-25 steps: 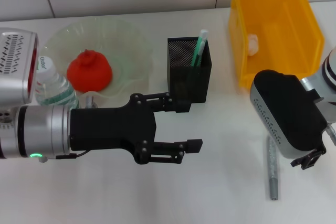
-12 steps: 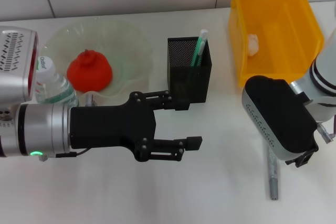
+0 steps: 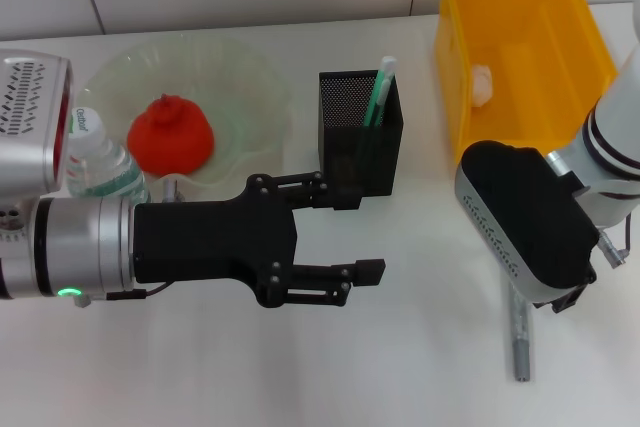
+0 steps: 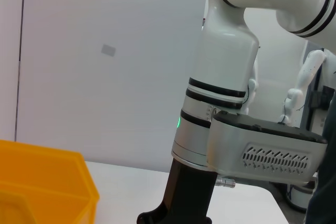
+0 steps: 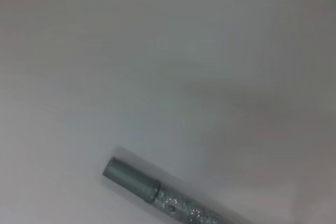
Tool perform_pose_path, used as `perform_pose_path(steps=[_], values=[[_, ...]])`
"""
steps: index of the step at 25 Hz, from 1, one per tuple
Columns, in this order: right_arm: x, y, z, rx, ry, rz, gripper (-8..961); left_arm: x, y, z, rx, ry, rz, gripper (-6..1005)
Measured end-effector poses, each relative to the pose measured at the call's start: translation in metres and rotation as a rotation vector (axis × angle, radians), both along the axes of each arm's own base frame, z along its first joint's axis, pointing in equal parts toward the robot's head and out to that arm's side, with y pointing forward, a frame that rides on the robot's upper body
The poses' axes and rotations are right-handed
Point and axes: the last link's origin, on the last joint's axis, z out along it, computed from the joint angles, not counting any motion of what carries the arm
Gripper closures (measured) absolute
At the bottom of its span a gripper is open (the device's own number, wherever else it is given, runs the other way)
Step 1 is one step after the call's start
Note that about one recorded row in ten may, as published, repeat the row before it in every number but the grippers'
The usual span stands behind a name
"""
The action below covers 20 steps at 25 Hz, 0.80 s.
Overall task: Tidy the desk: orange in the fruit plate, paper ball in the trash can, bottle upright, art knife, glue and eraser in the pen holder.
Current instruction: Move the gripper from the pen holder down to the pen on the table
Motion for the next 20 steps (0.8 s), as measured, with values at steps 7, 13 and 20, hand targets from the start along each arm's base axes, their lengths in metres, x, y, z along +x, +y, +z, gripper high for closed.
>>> perform_pose_path(steps=[7,13,20], values=[[-0.014,0.002,0.01,0.083,0.111,-0.072,195,0.0,0.0,0.0,0.0,-0.001,0.001,213],[-0.026,0.005,0.02,0.281,0.163,-0.254,195,0.001,0.0,0.0,0.001,-0.001,-0.004,213],[-0.041,0.002,0.032,0.473,0.22,-0.424,195,0.0,0.0,0.0,0.004,0.0,-0.006,213]])
